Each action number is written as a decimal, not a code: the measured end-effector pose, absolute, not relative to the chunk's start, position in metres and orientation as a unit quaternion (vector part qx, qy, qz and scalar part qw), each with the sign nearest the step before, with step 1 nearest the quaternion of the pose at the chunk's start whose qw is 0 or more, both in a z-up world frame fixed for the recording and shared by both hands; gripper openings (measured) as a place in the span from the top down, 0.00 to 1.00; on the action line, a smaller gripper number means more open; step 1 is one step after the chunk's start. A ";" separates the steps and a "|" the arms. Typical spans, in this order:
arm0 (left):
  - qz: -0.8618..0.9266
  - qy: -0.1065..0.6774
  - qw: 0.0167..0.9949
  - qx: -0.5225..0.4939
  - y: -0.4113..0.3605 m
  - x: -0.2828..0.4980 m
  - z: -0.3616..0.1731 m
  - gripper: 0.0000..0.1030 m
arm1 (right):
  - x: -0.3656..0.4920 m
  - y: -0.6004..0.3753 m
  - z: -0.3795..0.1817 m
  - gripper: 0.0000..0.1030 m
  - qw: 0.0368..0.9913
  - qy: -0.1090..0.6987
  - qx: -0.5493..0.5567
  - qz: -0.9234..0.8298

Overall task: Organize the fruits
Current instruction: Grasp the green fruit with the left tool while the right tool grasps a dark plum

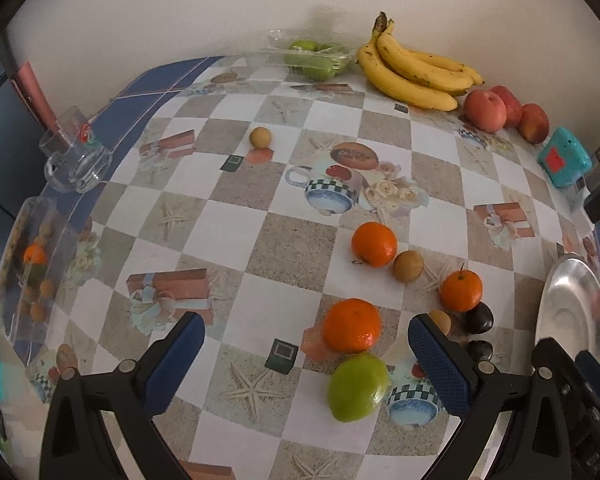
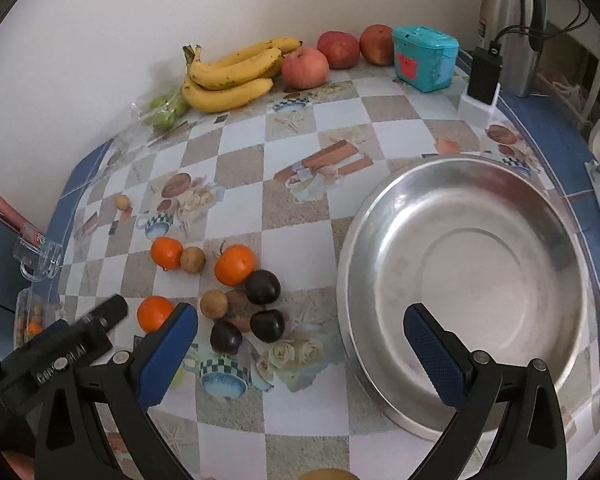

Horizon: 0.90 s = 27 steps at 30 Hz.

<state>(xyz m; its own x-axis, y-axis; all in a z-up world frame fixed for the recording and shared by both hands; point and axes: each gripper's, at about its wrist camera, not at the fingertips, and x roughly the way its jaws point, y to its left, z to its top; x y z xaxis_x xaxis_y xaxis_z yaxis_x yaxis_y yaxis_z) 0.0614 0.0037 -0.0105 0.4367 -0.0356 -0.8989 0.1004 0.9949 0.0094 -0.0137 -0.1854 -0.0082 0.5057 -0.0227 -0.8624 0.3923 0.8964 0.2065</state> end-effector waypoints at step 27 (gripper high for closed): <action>-0.081 0.589 0.804 0.027 -0.009 0.055 -0.045 0.16 | 0.014 -0.180 -0.038 0.44 0.835 0.513 0.188 -0.072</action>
